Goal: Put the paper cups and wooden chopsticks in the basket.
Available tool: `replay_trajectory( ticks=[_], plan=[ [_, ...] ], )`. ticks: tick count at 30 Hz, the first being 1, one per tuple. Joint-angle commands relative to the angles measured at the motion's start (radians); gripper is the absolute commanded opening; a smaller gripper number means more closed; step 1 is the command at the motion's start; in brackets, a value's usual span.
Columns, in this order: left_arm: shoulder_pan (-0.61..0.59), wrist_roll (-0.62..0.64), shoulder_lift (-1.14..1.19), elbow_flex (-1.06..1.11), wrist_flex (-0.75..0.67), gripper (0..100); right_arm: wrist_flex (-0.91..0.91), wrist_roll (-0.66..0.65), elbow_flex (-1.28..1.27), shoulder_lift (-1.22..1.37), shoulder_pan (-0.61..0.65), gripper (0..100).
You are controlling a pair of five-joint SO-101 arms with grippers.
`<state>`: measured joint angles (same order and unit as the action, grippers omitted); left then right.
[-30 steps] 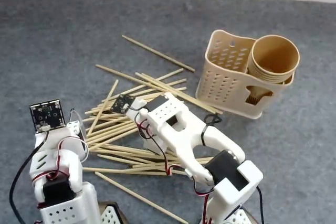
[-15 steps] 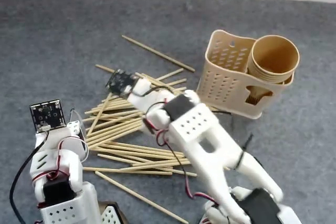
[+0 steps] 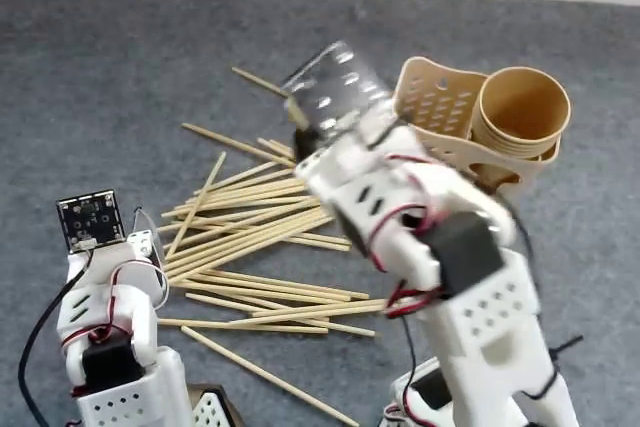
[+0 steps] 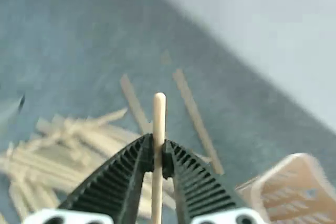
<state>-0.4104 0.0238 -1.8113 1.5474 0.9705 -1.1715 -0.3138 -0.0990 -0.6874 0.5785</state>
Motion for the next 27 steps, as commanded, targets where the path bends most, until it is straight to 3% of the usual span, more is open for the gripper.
replay_trajectory(
  ticks=[1,16,27],
  plan=[
    [-0.005,0.006,-0.012,-0.008,-0.021,14,0.048,0.026,0.156,-0.036,-0.076,0.5],
    [-0.005,0.006,-0.012,-0.008,-0.021,14,0.429,0.081,0.209,-0.031,-0.311,0.5],
    [-0.005,0.006,-0.012,-0.008,-0.021,14,0.700,0.081,-0.073,0.030,-0.410,0.5]
  ],
)
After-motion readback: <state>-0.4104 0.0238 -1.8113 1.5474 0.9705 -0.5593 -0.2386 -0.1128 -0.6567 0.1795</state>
